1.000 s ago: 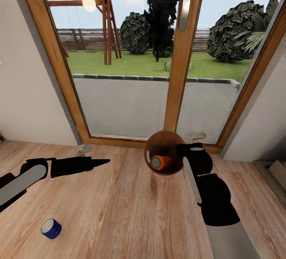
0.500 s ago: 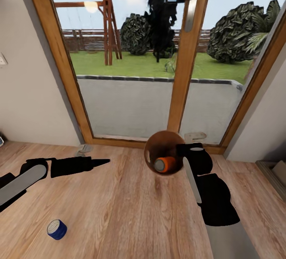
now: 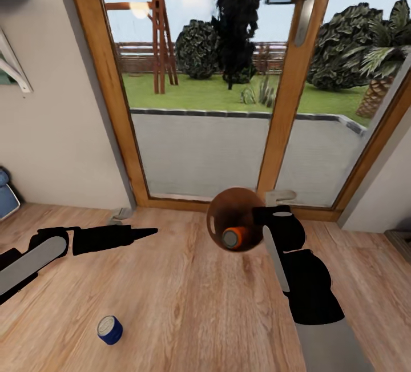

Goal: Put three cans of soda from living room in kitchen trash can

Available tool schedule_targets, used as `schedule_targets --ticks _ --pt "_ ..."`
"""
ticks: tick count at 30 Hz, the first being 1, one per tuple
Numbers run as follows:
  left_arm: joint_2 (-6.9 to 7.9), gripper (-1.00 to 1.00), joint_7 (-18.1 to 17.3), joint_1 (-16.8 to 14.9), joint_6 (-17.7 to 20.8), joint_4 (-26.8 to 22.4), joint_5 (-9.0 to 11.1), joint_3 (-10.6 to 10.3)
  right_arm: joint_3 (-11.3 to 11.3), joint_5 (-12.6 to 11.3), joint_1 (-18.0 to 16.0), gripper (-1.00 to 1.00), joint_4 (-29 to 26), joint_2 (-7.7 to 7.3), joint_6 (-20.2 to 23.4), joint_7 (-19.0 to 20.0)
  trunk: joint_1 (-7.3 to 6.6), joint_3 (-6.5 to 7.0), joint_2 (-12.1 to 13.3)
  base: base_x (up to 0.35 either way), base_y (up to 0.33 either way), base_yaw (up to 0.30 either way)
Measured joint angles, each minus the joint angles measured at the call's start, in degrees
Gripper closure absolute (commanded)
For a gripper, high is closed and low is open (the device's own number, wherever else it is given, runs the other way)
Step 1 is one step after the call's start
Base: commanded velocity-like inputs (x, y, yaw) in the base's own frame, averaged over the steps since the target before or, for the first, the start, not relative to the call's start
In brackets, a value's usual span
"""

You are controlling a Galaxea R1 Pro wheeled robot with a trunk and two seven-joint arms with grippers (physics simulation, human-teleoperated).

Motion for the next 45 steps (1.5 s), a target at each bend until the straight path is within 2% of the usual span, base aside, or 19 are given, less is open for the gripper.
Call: schedule_targets --ticks 8,10,15,22,26,30,36,45 --pt "0.00 -1.00 0.03 0.00 0.00 0.00 0.02 -0.01 0.12 -0.78 0.00 1.00 0.00 0.00 -0.14 0.06 0.00 0.00 0.00 0.000 0.280 0.000" --pt "0.00 -1.00 0.06 0.00 0.00 0.04 0.03 -0.01 0.14 -0.96 0.00 1.00 0.01 0.01 -0.18 0.10 0.00 0.00 0.00 0.000 0.071 0.000" --pt "-0.02 -1.00 0.04 0.01 0.00 0.42 0.02 -0.01 0.19 0.44 0.00 1.00 0.01 0.00 0.00 0.05 0.00 0.00 0.00 0.000 0.006 0.000" --pt "0.00 -1.00 0.01 0.02 0.00 0.44 0.02 0.00 0.21 -0.23 0.00 1.00 0.02 0.00 -0.01 0.23 0.00 0.00 0.00 0.000 0.000 0.020" --pt "0.00 -1.00 0.01 0.02 0.00 0.44 0.00 0.00 0.22 0.49 0.00 1.00 0.01 0.00 0.00 0.35 0.00 0.00 0.00 0.000 0.000 0.184" --pt "0.00 -1.00 0.00 0.00 0.00 0.44 0.00 -0.01 0.30 -1.01 0.00 1.00 0.02 0.00 -0.09 0.44 0.00 0.00 0.00 0.000 0.000 0.245" --pt "0.00 -1.00 0.00 0.02 0.00 0.44 0.00 -0.01 0.29 -0.18 0.00 1.00 0.01 0.00 0.00 0.40 0.00 0.00 0.00 0.000 0.000 0.252" --pt "-0.01 -1.00 0.03 0.00 -0.02 0.44 0.00 -0.01 0.31 -1.14 0.00 1.00 0.02 -0.06 -0.10 0.45 0.00 0.00 0.00 0.000 0.000 0.177"
